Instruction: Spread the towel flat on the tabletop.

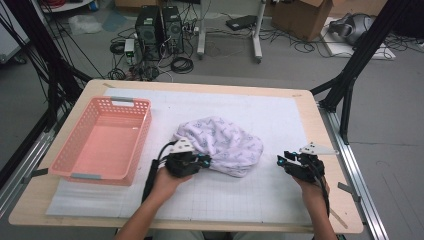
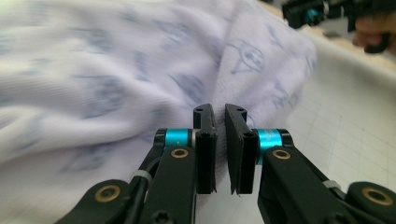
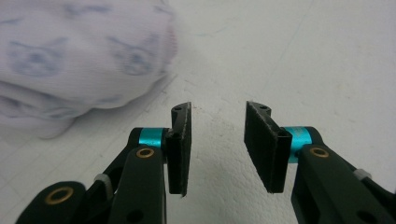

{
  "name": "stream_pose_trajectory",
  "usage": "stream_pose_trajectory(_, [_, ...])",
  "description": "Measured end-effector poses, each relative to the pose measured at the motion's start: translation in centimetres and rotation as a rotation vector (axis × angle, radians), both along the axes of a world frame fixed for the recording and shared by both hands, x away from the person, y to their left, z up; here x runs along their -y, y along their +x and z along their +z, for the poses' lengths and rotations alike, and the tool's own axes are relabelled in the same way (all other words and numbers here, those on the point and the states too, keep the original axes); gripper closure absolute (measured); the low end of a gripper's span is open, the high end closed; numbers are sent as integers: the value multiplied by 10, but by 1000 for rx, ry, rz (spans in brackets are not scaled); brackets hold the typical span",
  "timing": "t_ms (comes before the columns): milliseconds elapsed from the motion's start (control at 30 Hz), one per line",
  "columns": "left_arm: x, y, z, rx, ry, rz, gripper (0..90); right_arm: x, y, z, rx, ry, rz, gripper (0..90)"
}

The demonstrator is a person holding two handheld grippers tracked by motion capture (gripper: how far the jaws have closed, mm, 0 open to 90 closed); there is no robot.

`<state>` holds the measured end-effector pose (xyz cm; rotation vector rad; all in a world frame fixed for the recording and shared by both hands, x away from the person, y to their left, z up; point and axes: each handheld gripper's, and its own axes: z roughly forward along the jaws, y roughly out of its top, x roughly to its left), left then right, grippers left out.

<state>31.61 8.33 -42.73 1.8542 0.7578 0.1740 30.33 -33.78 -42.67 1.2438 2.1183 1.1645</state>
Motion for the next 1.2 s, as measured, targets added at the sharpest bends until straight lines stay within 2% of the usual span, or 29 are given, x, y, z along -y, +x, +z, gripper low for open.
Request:
stream_pose_trajectory(133, [-28, -3, -3, 4, -21, 75, 824, -10, 3, 1, -1, 4, 31, 609])
stream_pose_trajectory(333, [-45, -3, -2, 30, -2, 181, 834, -38, 9, 11, 16, 39, 125, 597])
stream_pose_trajectory(367, [-47, -3, -3, 29, -7, 189, 834, -43, 11, 12, 18, 38, 143, 594])
stream_pose_trajectory(467, [-49, -3, -5, 27, -1, 191, 836, -63, 21, 13, -14, 48, 224, 565])
stream_pose_trajectory(567, [-48, -2, -5, 34, 7, 193, 836, -84, 29, 11, -49, 86, 326, 553])
stream_pose_trajectory(633, [-49, -2, -6, 33, 8, 195, 836, -96, 33, 7, -70, 67, 363, 559])
stream_pose_trajectory(733, [-49, -2, -6, 34, 3, 201, 836, -105, 36, 1, -108, 45, 413, 774])
stream_pose_trajectory(767, [-49, -2, -6, 36, 4, 200, 836, -105, 36, 1, -105, 35, 422, 797])
stream_pose_trajectory(867, [-48, -3, -6, 39, 8, 196, 836, -99, 33, 8, -55, 8, 383, 820])
stream_pose_trajectory(967, [-46, -4, -7, 49, 20, 199, 836, -86, 32, 16, -16, -29, 299, 824])
stream_pose_trajectory(1100, [-46, -4, -7, 55, 25, 203, 842, -67, 32, 21, 12, -118, 147, 832])
stream_pose_trajectory(1200, [-47, -3, -7, 59, 26, 209, 843, -47, 37, 24, 24, -127, 22, 833])
